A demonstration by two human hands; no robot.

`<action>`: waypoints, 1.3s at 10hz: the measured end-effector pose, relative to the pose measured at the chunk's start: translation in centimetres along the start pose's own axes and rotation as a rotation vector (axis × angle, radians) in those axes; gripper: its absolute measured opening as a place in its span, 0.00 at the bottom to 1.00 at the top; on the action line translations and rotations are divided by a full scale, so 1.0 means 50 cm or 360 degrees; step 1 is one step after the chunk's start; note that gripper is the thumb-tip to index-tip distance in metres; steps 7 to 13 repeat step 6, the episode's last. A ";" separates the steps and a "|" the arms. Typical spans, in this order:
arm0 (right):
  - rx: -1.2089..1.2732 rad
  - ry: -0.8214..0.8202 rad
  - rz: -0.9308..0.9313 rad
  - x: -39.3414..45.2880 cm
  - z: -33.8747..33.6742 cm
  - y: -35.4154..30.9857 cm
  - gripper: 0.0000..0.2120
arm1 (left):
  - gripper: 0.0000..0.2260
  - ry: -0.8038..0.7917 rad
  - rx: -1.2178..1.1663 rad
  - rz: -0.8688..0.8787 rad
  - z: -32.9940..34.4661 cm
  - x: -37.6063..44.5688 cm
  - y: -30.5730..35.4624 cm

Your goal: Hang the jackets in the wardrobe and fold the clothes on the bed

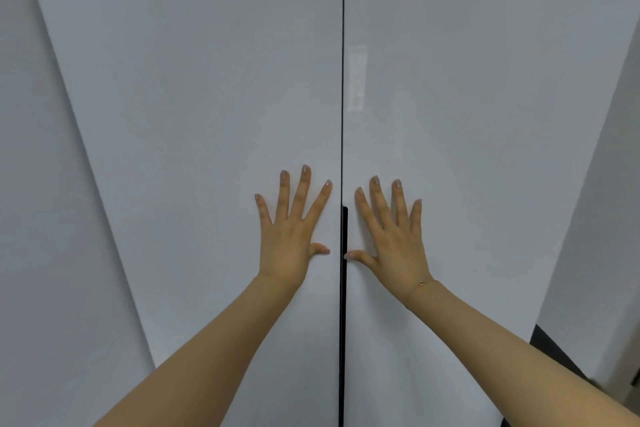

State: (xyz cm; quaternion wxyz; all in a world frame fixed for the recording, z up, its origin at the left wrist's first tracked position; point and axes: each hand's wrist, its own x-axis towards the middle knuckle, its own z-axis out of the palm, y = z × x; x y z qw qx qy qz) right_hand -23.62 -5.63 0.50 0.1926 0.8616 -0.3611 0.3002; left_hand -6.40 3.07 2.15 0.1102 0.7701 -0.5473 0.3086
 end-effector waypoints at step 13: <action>0.1388 0.0525 -0.0355 -0.066 -0.351 0.050 0.20 | 0.41 0.0423 -0.0120 -0.0022 -0.129 -0.069 -0.005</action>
